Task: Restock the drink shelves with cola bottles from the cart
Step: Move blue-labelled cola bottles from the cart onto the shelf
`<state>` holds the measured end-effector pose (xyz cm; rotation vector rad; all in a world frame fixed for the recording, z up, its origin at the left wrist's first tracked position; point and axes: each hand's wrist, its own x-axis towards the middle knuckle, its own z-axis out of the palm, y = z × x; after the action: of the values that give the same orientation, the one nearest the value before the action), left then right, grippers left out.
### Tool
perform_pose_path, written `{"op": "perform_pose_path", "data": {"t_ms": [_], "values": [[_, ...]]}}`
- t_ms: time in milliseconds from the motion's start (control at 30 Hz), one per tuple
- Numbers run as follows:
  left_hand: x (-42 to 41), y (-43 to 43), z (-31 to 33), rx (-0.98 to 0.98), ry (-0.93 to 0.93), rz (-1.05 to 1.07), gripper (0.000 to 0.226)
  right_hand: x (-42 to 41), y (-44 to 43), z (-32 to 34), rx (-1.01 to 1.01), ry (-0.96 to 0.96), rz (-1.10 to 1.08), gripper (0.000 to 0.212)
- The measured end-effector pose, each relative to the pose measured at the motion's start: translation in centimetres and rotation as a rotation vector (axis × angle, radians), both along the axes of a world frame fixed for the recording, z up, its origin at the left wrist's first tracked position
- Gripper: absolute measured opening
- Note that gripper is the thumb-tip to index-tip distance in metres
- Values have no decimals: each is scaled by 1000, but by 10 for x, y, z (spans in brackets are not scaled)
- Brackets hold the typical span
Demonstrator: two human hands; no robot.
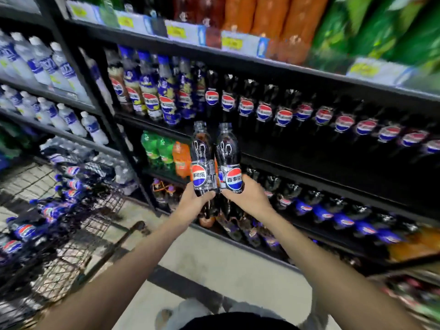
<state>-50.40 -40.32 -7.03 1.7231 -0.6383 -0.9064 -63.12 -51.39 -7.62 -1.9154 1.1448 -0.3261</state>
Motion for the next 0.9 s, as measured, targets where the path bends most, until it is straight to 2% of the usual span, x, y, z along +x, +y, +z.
{"op": "perform_pose_path", "data": {"t_ms": [200, 300, 433, 633, 767, 900], "values": [[-108, -67, -4, 31, 34, -99, 26, -117, -56, 2, -59, 55, -83, 36], [-147, -95, 0, 45, 43, -157, 44, -161, -79, 2, -106, 42, -113, 27], [-187, -130, -8, 25, -35, -182, 37, -206, -107, 1, -116, 14, -166, 37], [-227, -185, -9, -55, -202, -207, 55, -245, -150, 6, -148, -111, -283, 52], [-234, -219, -3, -103, -268, -241, 66, -252, -171, 9, -144, -230, -332, 49], [-240, -241, -9, -152, -275, -258, 67, -257, -186, 1, -130, -261, -355, 47]]}}
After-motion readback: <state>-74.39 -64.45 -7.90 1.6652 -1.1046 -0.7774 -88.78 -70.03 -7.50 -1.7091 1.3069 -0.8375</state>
